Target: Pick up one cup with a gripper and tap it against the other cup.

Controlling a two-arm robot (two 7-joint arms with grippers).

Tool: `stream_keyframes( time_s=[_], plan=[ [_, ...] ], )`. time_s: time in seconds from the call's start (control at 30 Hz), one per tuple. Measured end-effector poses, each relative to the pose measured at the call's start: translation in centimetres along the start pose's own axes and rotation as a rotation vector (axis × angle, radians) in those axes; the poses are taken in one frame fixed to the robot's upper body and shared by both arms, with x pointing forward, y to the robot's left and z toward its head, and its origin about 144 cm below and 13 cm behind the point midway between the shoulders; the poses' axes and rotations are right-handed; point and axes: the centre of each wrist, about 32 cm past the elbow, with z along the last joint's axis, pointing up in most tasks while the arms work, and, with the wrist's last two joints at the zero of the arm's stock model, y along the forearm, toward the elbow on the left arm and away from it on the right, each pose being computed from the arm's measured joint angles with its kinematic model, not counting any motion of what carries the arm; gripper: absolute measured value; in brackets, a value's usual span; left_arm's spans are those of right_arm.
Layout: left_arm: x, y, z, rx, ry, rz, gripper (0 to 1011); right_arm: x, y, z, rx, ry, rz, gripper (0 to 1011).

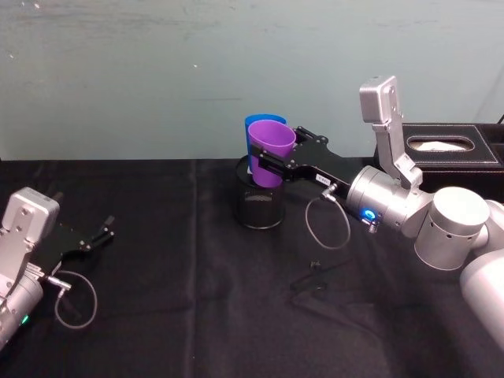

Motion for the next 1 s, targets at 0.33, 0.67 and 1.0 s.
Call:
stream_keyframes(
  time_s=[0.33, 0.67, 1.0],
  plan=[
    [0.0, 0.0, 0.0, 0.0, 0.0, 0.0, 1000, 0.0, 0.0, 0.0, 0.0, 0.0, 0.0, 728],
    [0.0, 0.0, 0.0, 0.0, 0.0, 0.0, 1000, 0.0, 0.0, 0.0, 0.0, 0.0, 0.0, 729],
    [0.0, 0.0, 0.0, 0.0, 0.0, 0.0, 1000, 0.0, 0.0, 0.0, 0.0, 0.0, 0.0, 728]
  ],
)
